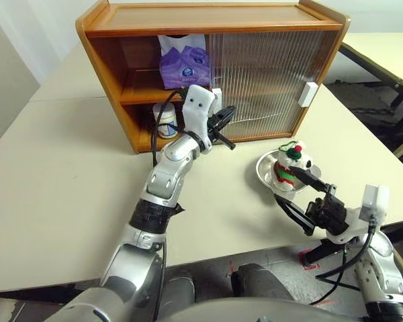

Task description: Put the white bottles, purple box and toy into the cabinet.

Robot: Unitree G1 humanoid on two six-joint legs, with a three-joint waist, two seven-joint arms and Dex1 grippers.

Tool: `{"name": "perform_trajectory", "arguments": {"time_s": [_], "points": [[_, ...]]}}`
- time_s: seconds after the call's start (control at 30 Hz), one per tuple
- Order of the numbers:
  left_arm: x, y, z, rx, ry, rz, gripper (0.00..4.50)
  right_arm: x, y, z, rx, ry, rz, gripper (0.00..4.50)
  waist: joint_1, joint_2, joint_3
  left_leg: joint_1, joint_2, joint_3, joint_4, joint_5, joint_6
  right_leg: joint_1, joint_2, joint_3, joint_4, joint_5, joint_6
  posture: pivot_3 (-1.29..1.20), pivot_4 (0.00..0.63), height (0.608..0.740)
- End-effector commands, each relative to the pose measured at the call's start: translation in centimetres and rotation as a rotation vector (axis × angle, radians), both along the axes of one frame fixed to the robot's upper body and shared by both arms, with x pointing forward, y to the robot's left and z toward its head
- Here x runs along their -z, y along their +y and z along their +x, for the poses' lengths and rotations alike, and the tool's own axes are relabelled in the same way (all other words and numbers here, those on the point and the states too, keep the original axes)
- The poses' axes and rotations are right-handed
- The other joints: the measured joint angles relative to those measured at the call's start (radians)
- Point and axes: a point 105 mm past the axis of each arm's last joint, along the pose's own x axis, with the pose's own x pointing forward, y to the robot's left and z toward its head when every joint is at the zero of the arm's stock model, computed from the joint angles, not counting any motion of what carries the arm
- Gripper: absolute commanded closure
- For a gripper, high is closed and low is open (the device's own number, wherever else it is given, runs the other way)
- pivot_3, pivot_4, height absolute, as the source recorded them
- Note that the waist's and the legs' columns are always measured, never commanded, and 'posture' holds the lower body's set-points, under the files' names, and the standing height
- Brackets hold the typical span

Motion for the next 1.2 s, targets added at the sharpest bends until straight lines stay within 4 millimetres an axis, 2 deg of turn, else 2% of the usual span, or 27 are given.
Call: {"name": "perform_trajectory", "arguments": {"time_s": [0.03, 0.2, 0.4, 0.57, 1.2], "points": [[0.2, -1.1, 0.7, -0.031, -0.018, 0.057, 4.5, -0.1, 0.5, -0.4, -0.026, -0.012, -0.019, 0.02, -0.002, 0.0, 0.0, 0.0, 0.0, 0.0, 0.0, 0.0, 0.0, 0.0, 0.0, 0.0, 0.0, 0.0, 0.0, -0.18, 0.017, 0.74], [0.2, -2.5, 1.3, -0.073, -0.021, 0.063, 4.5, -0.1, 0.9, -0.9, -0.039, -0.016, -0.02, 0.02, -0.006, 0.0, 0.0, 0.001, -0.001, 0.0, 0.001, 0.0, 0.001, 0.002, 0.0, 0.0, 0.0, -0.001, 0.002, -0.18, 0.013, 0.74], [0.2, -2.1, 1.5, -0.147, -0.014, 0.045, 4.5, -0.1, 1.1, -1.3, -0.045, -0.019, -0.021, 0.02, -0.016, 0.0, 0.0, 0.001, -0.001, 0.0, 0.0, 0.0, 0.001, 0.002, 0.0, 0.0, 0.0, -0.002, 0.003, -0.18, 0.01, 0.74], [-0.5, 0.0, 2.1, -0.266, -0.042, 0.033, 4.5, -0.1, 1.4, -1.4, -0.056, -0.016, -0.018, 0.02, -0.018, 0.0, 0.0, 0.003, -0.002, 0.0, 0.001, 0.0, 0.001, 0.004, 0.0, 0.0, 0.0, -0.002, 0.004, -0.18, 0.01, 0.74], [-0.2, 4.3, 1.3, -0.409, -0.062, 0.035, 4.5, -0.2, 1.8, -1.3, -0.082, -0.014, -0.008, 0.02, -0.017, 0.0, 0.0, 0.006, -0.002, 0.0, 0.0, 0.0, 0.001, 0.006, 0.0, 0.0, 0.0, -0.002, 0.003, -0.15, 0.018, 0.74]]}}
